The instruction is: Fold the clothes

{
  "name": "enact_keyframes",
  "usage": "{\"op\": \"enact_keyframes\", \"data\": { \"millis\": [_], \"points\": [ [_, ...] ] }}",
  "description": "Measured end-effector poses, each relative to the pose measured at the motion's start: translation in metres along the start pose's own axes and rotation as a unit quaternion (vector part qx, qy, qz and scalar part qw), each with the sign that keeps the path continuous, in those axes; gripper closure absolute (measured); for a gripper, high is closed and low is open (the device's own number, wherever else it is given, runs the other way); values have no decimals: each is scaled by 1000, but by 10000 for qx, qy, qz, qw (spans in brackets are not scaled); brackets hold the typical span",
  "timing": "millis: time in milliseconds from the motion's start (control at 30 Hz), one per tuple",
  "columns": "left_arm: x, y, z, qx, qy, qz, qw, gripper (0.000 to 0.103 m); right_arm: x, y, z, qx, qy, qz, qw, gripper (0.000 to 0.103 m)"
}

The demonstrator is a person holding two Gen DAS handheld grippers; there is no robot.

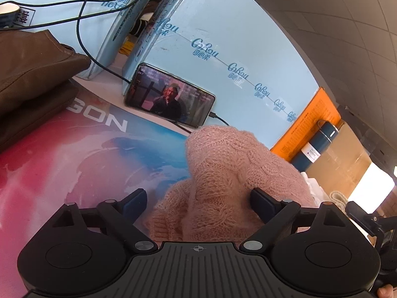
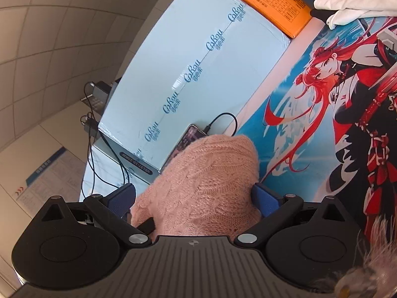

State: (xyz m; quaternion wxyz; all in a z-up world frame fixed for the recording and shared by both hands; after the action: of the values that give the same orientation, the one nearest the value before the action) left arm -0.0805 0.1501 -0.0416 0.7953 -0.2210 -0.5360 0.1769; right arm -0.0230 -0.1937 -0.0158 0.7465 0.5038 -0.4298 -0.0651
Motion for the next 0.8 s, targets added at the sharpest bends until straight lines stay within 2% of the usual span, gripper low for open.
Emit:
{"op": "enact_keyframes", "data": {
  "millis": [100, 200, 267, 333, 467, 567, 667, 800],
  "points": [
    [-2, -2, -3, -244, 126, -11, 9996, 9, -5, 5, -6, -177, 137, 272, 9994, 4],
    [-4, -6, -5, -348, 191, -79, 9992, 9, -10, 10, -11, -436, 233, 582, 9971, 11],
    [-5, -8, -6, -410, 225, -94, 9989, 11, -12, 9, -14, -609, 315, 638, 9956, 38],
    [-6, -8, -7, -498, 274, -39, 9984, 18, -12, 4, -13, -706, 315, 539, 9955, 48],
    [-8, -15, -15, -748, 500, 52, 9959, 35, -7, -3, -8, -687, 172, 214, 9973, 55],
    [-6, -24, -22, -873, 623, 35, 9942, 41, 0, -1, -2, -767, 78, 241, 9967, 58],
    [-1, -41, -35, -1071, 747, -27, 9914, 41, 13, 4, 6, -852, -105, 440, 9953, 58],
    [3, -75, -64, -1419, 726, -396, 9864, 41, 41, 3, 14, -1066, -389, 792, 9904, 58]
  ]
}}
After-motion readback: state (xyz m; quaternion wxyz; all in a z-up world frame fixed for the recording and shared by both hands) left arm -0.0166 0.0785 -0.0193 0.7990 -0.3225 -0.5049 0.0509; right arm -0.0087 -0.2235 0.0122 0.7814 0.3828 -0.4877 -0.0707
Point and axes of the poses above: each gripper's, at about its wrist camera, not at the fingertips, and z roughly against the way its jaws point, y to its left, x to its top, the point moved 2 cm from there along -z, roughly the way its jaws point, and after that the axes turned 7 degrees about -y, right-handed, at the moved point
